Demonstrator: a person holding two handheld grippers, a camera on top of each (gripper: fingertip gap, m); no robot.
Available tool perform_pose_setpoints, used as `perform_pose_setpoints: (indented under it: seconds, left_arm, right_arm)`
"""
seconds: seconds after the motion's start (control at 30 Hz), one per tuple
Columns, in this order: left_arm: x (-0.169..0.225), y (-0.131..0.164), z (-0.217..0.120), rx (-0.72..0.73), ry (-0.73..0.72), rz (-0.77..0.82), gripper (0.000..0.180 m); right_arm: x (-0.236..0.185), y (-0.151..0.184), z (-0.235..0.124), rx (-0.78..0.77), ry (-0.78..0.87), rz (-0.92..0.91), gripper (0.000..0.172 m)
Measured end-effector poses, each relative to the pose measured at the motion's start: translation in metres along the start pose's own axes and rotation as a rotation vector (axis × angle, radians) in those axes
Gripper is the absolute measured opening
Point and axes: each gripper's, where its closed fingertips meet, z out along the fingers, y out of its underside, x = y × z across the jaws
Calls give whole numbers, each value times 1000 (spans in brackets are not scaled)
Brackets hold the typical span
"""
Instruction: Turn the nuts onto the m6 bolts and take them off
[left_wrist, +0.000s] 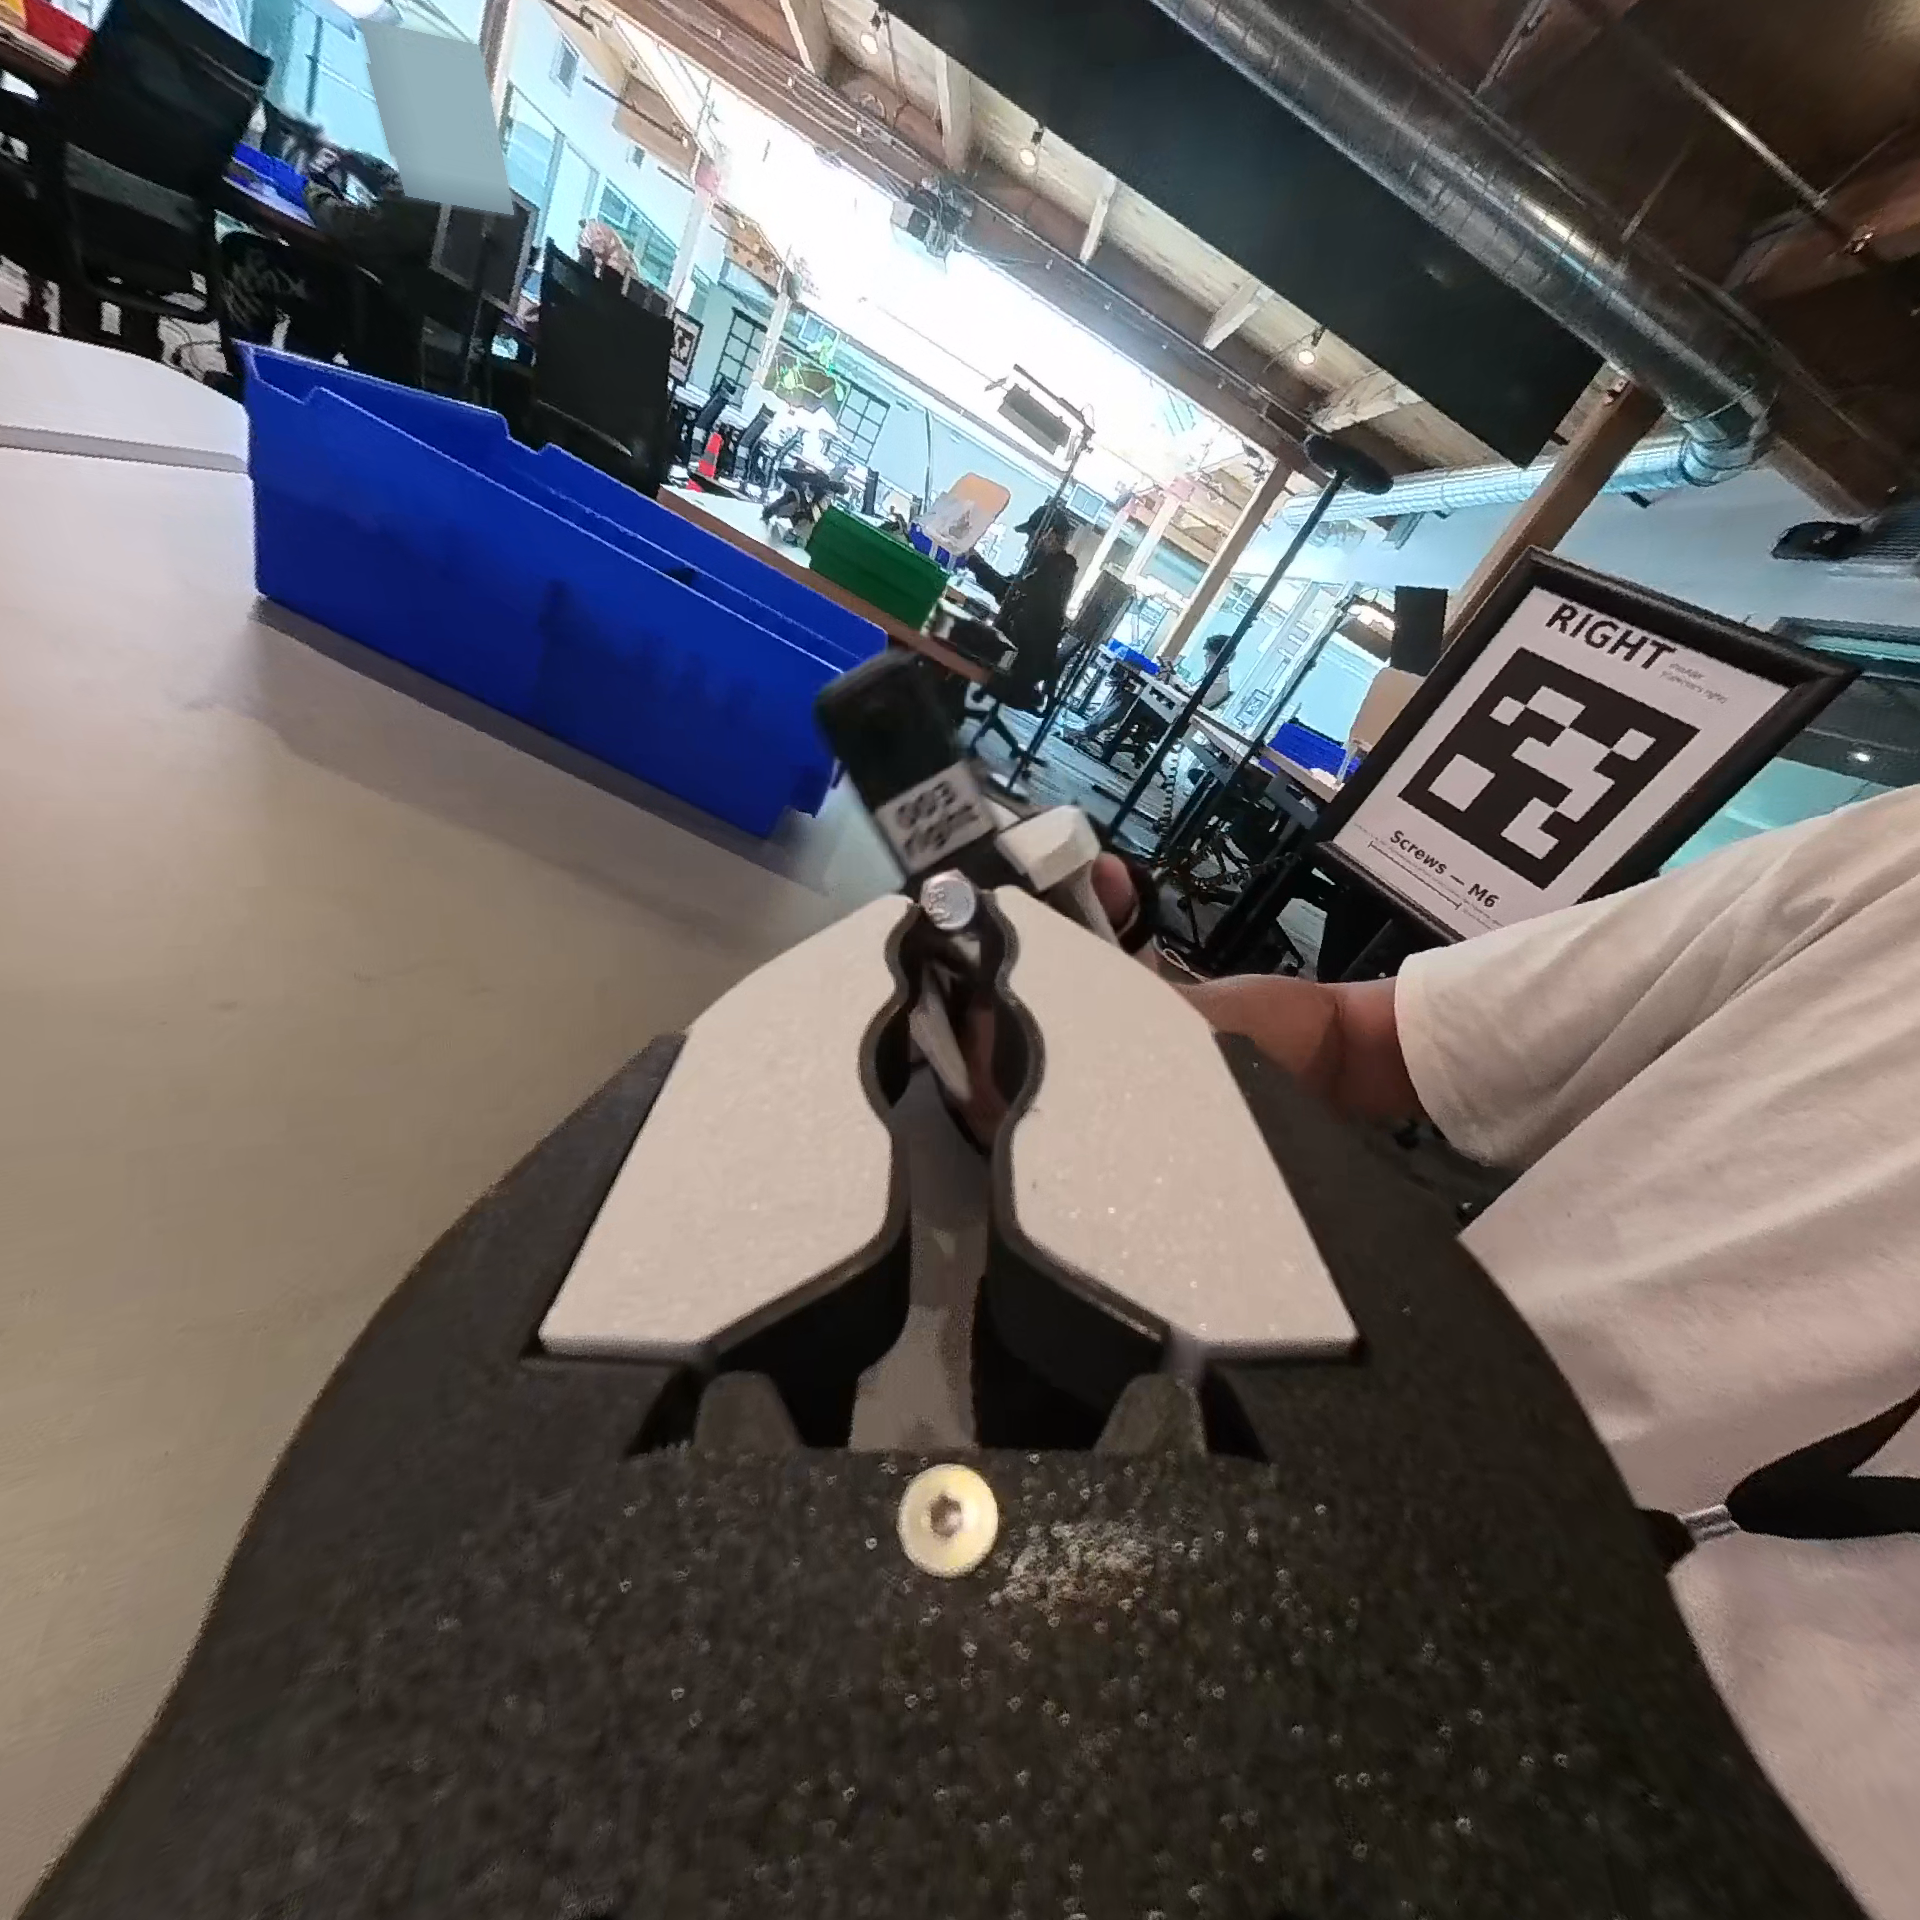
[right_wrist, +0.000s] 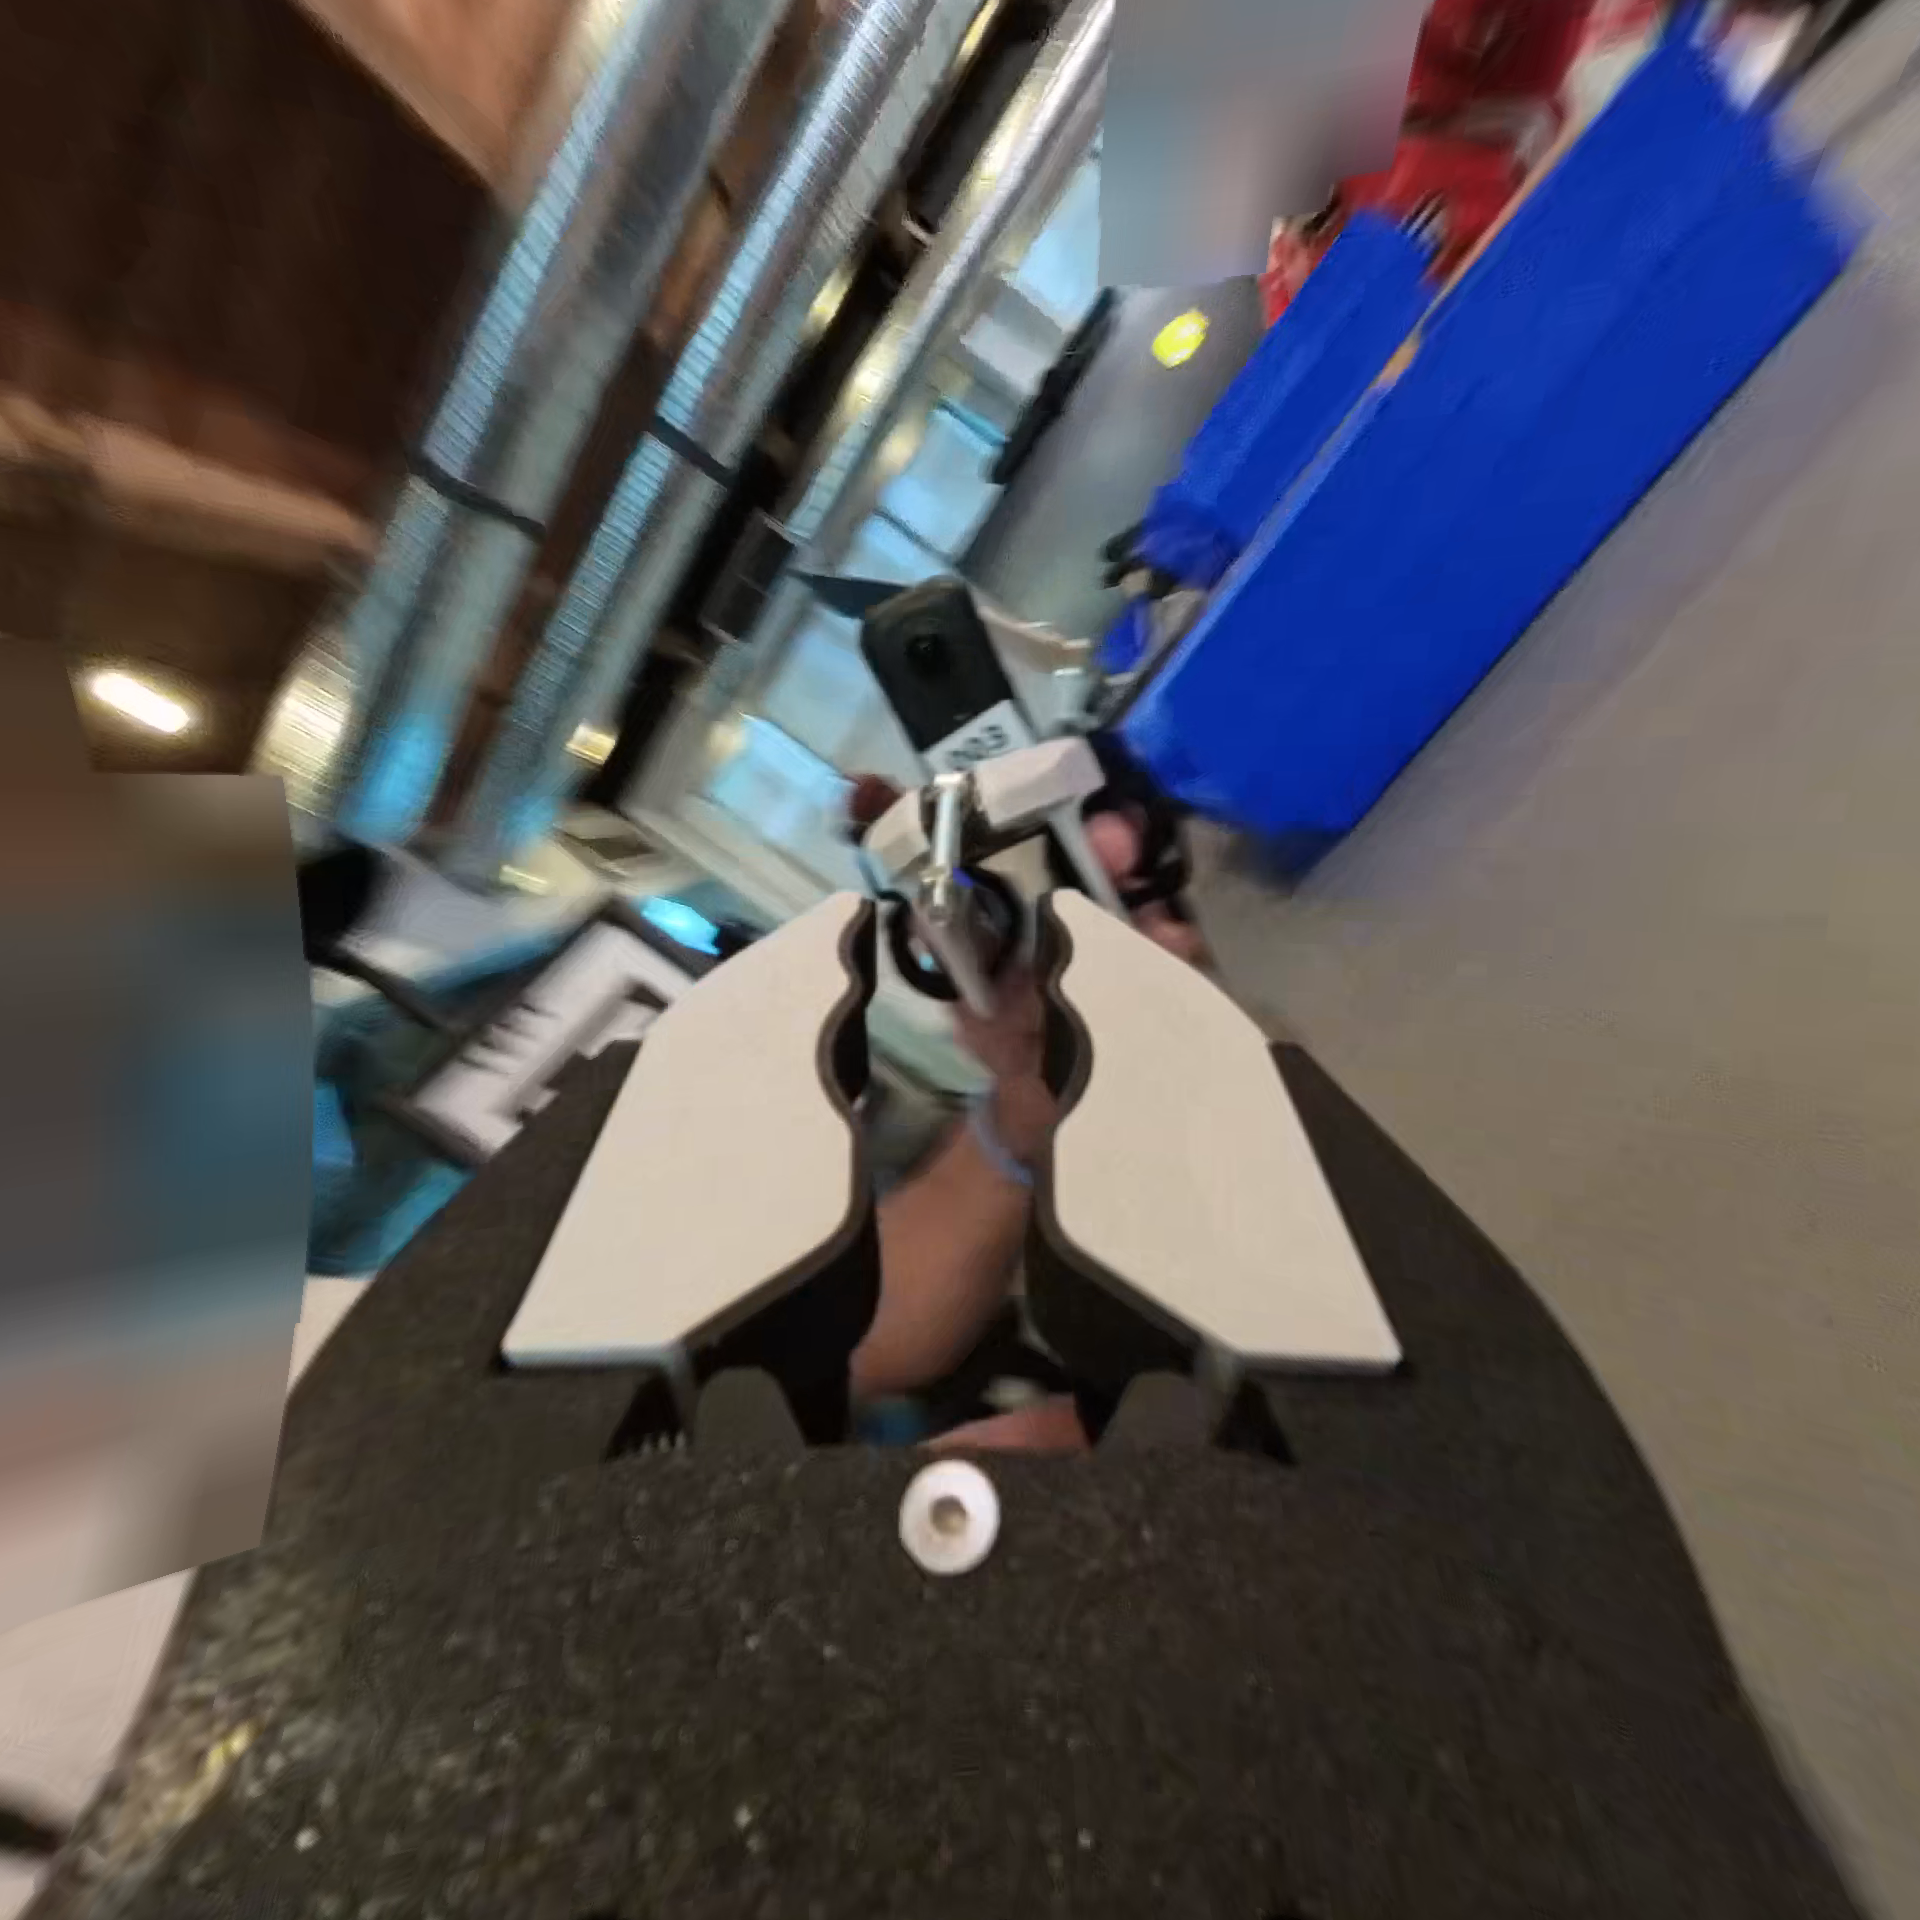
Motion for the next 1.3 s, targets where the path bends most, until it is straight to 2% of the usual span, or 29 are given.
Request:
perform_pose_setpoints:
  seconds: [0.07, 0.1, 0.13, 0.2, 0.3, 0.37, 0.4, 0.6, 0.67, 0.7, 0.73, 0.77, 0.83, 0.97, 1.03, 1.1, 1.2, 1.27, 1.3]
  left_arm:
    - [-1, 1, 1, -8, -7, 7, 9]
    - [-1, 3, 2, -17, -16, 15, 9]
    - [-1, 4, 3, -28, -18, 23, 9]
    - [-3, 8, 4, -46, -38, 37, 10]
    - [-1, 9, 6, -50, -24, 31, 10]
    - [0, 8, 5, -45, -5, 8, 9]
    - [1, 8, 5, -42, 8, -4, 9]
    - [7, 8, 6, -41, 62, -49, 9]
    - [7, 8, 6, -39, 67, -59, 9]
    - [5, 9, 6, -41, 59, -60, 9]
    - [5, 9, 6, -42, 52, -56, 9]
    - [5, 8, 6, -40, 54, -51, 9]
    - [8, 5, 5, -23, 70, -46, 9]
    - [7, -2, 0, 19, 64, -41, 9]
    - [6, -4, -1, 27, 56, -37, 9]
    - [4, -3, -1, 20, 40, -24, 9]
    - [2, 2, 2, -7, 14, -3, 9]
    - [2, 4, 4, -18, 4, 4, 9]
    - [1, 3, 4, -17, 5, 1, 9]
  right_arm:
    - [-1, 2, 3, 28, -115, 229, 28]
    - [3, 6, 5, 10, -110, 271, 25]
    - [5, 9, 7, 3, -107, 273, 24]
    - [3, 8, 6, 15, -115, 247, 10]
    - [-1, 1, 3, 28, -57, 74, 10]
    - [-1, 5, 4, -41, 36, -151, 10]
    - [-1, 8, 5, -82, 95, -323, 10]
    - [0, 5, 1, -335, 509, -1652, 10]
    - [-1, 2, 1, -387, 605, -2038, 10]
    - [0, -1, 0, -402, 642, -2149, 10]
    - [2, -2, 0, -393, 658, -2170, 10]
    - [2, 1, 0, -369, 626, -2086, 10]
    - [-4, 10, 1, -305, 496, -1737, 17]
    - [-14, 4, 1, -94, 260, -841, 35]
    - [-12, -2, 2, -16, 118, -391, 34]
    - [-12, -4, 3, 41, -17, -74, 30]
    - [-4, 2, 6, 72, -82, 112, 24]
    - [-1, 10, 9, 49, -78, 108, 10]
    - [-1, 9, 10, 57, -68, 87, 10]
